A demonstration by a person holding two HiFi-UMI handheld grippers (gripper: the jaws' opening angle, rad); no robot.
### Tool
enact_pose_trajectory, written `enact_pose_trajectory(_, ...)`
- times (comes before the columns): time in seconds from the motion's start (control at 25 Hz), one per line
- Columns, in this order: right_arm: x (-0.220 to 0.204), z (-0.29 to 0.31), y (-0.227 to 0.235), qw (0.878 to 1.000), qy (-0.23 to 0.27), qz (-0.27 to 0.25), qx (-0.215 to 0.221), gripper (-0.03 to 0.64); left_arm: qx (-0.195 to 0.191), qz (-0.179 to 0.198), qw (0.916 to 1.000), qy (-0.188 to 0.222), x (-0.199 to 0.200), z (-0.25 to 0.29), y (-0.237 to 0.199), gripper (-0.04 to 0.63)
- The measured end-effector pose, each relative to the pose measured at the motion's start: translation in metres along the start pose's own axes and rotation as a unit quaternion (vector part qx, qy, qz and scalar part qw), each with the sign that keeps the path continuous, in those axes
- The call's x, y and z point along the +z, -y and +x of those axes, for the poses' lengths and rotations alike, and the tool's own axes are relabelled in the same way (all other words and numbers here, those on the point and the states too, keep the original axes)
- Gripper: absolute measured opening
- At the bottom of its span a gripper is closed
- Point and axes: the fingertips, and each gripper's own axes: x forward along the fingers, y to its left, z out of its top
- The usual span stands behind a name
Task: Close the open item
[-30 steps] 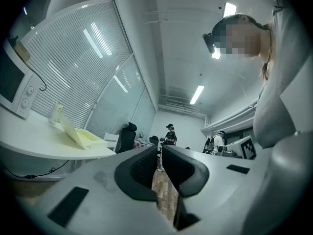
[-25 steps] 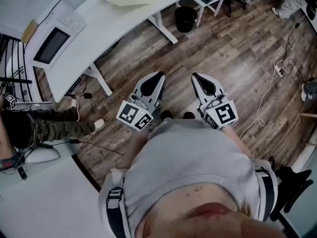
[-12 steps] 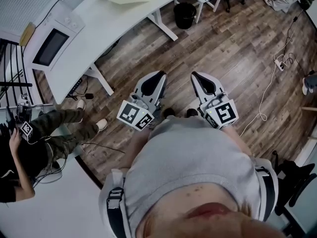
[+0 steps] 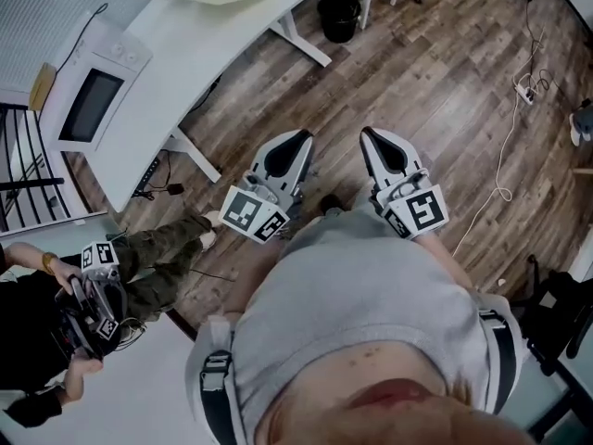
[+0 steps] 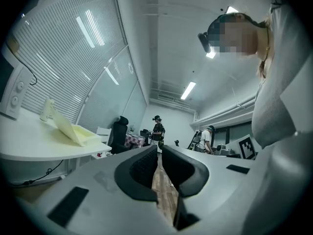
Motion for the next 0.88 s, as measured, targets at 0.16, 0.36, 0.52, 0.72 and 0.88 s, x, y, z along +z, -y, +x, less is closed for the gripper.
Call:
enact_pose_trajectory(0.16, -0.001, 0.004, -0.001, 1.000, -0.005, -0.004, -0.009, 0.064, -0.009, -0.006, 0.9999, 0.000, 0.001, 0.002, -0.008, 0.035)
enact_pose_trajectory(0.36, 0.004, 0.023, 0.010, 1.000, -0.001, -0.001, -0.010, 0.064, -0.007, -0.004, 1.0000, 0.002, 0.006, 0.015, -0.026, 0.035)
enact_pose_trajectory(0.52, 0.000, 0.049, 0.018, 1.000, -0.007, -0.001, 0.010, 0.064, 0.009, 0.002, 0.9999, 0.003, 0.010, 0.022, -0.047, 0.035)
enact_pose_trajectory(0.72, 0.000, 0.097, 0.040, 0.999, -0.011, -0.009, 0.034, 0.064, 0.035, 0.006, 0.9993, 0.012, 0.018, 0.047, -0.089, 0.035)
enact_pose_trajectory(0.88, 0.001, 0.134, 0.075, 0.998, -0.027, -0.015, 0.048, 0.064, 0.047, 0.009, 0.9987, 0.020, 0.027, 0.082, -0.124, 0.035)
